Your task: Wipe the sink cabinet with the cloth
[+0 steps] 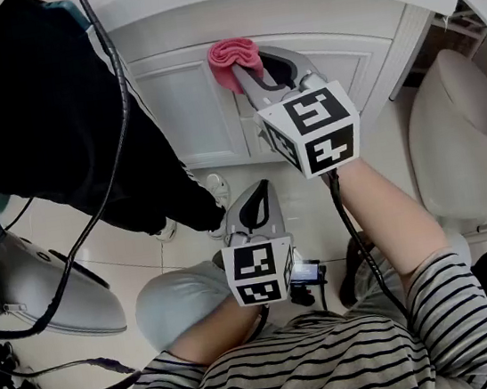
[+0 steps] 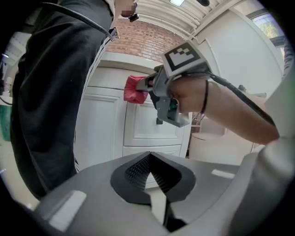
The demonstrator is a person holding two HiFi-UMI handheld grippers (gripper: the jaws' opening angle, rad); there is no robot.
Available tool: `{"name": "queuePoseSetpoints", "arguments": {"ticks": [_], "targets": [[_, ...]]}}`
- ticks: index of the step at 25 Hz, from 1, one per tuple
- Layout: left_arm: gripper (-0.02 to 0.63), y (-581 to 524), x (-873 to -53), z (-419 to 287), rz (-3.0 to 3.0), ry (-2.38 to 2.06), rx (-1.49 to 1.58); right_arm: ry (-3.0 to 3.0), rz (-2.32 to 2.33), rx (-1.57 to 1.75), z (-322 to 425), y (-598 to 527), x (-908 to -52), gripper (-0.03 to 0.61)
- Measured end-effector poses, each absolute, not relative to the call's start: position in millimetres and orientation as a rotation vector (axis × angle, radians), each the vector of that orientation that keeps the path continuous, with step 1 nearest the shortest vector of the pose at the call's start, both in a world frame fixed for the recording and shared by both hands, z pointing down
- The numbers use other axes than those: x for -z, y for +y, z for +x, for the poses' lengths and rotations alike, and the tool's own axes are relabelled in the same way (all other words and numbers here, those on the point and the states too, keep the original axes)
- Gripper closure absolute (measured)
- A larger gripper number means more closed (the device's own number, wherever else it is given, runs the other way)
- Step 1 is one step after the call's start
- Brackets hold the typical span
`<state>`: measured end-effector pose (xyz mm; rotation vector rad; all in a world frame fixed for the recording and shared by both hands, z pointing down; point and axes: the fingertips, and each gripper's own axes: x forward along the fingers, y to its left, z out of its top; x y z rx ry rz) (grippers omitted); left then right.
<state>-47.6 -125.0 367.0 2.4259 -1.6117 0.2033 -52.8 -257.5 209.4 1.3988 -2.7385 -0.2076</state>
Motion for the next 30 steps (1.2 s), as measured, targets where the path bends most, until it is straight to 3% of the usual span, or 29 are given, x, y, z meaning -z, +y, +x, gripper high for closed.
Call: {"name": "queuePoseSetpoints", "arguments": {"ticks": [8, 22, 25, 30], "targets": [[0.620, -126, -371, -51, 2.401, -1.597, -0.217, -2.671, 1.491, 0.212, -31, -275, -207, 0.479], [0.620, -119, -390, -23, 2.457, -1.560, -0.333, -2.252, 2.113, 0.068, 221, -239, -222, 0.480], [0.620, -112, -396, -11, 2.486, -1.520, -0.361, -2.326, 2.085, 0.068, 202, -228, -219, 0.485], [0.620, -115, -386, -12, 2.512, -1.543, -0.321, -2.656, 1.703, 0.102, 68, -240, -228, 0.485]]}}
